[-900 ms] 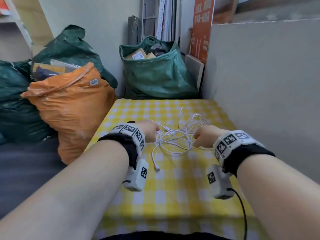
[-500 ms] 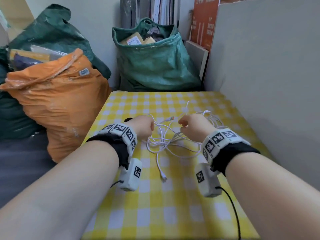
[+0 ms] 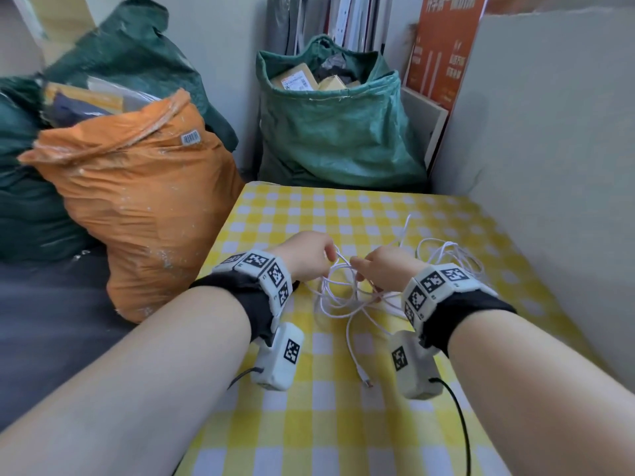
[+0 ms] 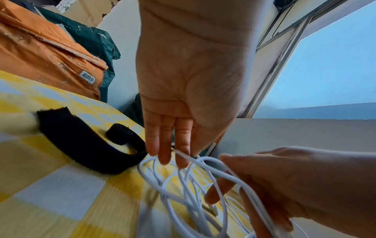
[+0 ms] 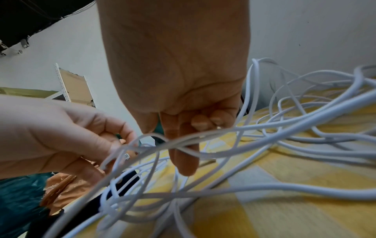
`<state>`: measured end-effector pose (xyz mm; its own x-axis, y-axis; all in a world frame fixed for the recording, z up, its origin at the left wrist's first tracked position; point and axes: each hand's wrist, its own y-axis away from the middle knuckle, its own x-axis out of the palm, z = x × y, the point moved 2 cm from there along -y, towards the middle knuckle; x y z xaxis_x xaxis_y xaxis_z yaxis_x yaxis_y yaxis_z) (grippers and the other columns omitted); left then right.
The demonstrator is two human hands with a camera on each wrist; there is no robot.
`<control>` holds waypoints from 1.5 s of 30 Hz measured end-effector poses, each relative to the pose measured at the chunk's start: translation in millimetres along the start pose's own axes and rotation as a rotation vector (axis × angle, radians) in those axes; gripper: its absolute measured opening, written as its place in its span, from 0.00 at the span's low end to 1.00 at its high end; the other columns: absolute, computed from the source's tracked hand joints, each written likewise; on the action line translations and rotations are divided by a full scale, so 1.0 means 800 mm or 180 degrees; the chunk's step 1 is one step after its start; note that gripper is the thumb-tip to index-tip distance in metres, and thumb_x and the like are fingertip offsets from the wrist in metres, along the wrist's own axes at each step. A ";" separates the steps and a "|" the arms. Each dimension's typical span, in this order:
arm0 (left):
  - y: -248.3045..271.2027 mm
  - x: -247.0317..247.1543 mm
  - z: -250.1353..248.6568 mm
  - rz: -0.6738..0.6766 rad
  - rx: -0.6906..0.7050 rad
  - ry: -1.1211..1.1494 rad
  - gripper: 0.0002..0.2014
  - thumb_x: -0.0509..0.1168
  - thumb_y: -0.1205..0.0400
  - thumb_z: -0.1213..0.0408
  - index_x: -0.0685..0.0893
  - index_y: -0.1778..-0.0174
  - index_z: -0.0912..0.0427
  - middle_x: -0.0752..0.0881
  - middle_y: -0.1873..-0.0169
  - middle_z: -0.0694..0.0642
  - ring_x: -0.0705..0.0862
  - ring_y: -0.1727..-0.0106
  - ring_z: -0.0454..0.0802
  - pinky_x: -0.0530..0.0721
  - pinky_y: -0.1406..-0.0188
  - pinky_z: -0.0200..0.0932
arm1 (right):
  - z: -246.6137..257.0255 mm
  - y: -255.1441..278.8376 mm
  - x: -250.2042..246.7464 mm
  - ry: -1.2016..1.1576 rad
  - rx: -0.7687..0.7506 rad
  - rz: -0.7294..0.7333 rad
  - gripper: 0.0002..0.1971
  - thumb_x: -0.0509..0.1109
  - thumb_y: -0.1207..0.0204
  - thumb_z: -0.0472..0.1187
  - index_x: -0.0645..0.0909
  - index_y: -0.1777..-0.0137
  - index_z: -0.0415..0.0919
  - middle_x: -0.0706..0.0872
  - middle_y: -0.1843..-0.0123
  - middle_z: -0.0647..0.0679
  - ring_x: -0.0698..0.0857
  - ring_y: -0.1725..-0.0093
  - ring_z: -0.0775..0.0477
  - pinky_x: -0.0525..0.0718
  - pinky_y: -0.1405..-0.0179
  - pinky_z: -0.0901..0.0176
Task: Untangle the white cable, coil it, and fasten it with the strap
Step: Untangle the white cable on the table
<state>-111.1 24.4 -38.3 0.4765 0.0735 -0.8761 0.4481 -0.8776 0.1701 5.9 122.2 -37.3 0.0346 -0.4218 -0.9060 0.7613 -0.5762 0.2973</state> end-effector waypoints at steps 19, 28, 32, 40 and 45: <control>0.063 -0.001 -0.032 -0.0264 0.0029 -0.0365 0.12 0.62 0.19 0.65 0.80 0.41 0.59 0.81 0.43 0.58 0.81 0.44 0.54 0.79 0.51 0.43 | -0.013 0.086 -0.003 0.0141 -0.0013 -0.0148 0.07 0.67 0.25 0.36 0.85 0.52 0.40 0.87 0.58 0.45 0.85 0.58 0.47 0.84 0.59 0.58; 0.085 0.043 -0.062 0.1007 0.0121 -0.0839 0.15 0.63 0.18 0.57 0.83 0.35 0.47 0.84 0.52 0.47 0.82 0.58 0.44 0.81 0.55 0.40 | -0.008 0.097 0.016 0.0575 -0.0023 0.0369 0.22 0.67 0.22 0.40 0.76 0.28 0.49 0.85 0.45 0.51 0.78 0.65 0.54 0.75 0.69 0.67; 0.077 0.052 -0.063 0.0950 0.0096 -0.1177 0.15 0.63 0.20 0.60 0.86 0.39 0.57 0.86 0.40 0.55 0.83 0.40 0.54 0.82 0.39 0.49 | -0.016 0.094 0.015 0.0667 0.0050 0.0261 0.28 0.64 0.22 0.41 0.68 0.22 0.52 0.73 0.23 0.47 0.76 0.28 0.47 0.75 0.35 0.58; 0.076 0.063 -0.066 0.0593 0.0147 -0.1506 0.10 0.70 0.24 0.66 0.86 0.47 0.60 0.82 0.57 0.53 0.80 0.56 0.51 0.80 0.56 0.42 | -0.014 0.095 0.021 0.0527 -0.0086 0.0237 0.29 0.63 0.23 0.38 0.67 0.21 0.52 0.73 0.23 0.46 0.75 0.28 0.44 0.75 0.35 0.56; 0.078 0.068 -0.063 0.0855 0.0169 -0.1682 0.11 0.68 0.27 0.70 0.85 0.48 0.64 0.82 0.60 0.57 0.81 0.60 0.55 0.77 0.65 0.44 | -0.004 0.094 0.032 0.0469 -0.0297 0.0284 0.26 0.64 0.22 0.39 0.70 0.23 0.51 0.75 0.25 0.49 0.76 0.28 0.46 0.74 0.34 0.56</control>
<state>-19.1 -2.5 -52.5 0.1207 -0.3881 -0.9137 0.3190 -0.8565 0.4059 66.0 70.7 -39.1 0.1939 -0.3574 -0.9136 0.8074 -0.4708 0.3555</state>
